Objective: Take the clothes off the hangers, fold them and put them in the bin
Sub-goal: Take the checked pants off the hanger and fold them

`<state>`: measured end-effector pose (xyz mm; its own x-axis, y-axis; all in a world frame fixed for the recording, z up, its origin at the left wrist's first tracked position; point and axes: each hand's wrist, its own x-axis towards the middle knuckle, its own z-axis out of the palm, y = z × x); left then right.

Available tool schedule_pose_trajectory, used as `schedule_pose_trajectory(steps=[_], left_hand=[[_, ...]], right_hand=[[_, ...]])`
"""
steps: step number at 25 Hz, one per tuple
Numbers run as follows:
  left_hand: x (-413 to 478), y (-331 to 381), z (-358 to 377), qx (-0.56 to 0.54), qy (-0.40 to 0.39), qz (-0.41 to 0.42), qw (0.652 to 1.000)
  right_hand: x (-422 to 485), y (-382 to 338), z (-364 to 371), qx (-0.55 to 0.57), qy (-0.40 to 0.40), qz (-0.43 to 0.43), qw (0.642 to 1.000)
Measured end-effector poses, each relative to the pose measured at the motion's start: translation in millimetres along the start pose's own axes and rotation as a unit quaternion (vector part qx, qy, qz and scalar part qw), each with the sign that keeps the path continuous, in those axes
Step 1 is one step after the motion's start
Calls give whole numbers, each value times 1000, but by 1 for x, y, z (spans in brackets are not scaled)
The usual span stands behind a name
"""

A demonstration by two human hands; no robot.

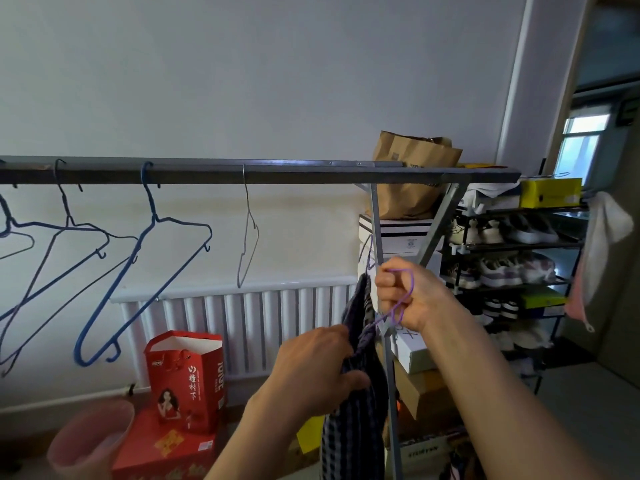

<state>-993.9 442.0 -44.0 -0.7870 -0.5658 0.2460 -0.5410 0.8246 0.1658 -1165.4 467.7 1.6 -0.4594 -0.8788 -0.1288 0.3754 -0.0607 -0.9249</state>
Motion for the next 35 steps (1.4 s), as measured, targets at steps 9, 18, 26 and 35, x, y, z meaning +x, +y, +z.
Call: schedule_pose_trajectory(steps=[9,18,26,35], left_hand=[[10,-50,44,-290,82,-152,941],[-39,-82,-11,-595,159,-155,773],[-61,-112,-30,-552,109,-129,817],[-93,-146,-42,-560,103,-128,812]], right_hand=[[-43,-49,26,-132,-135,-54,981],[40,-21,51,-346,27,-133,929],[11,39,54,-641,210,-290,679],[-26,115,150,-471,-186,-305,807]])
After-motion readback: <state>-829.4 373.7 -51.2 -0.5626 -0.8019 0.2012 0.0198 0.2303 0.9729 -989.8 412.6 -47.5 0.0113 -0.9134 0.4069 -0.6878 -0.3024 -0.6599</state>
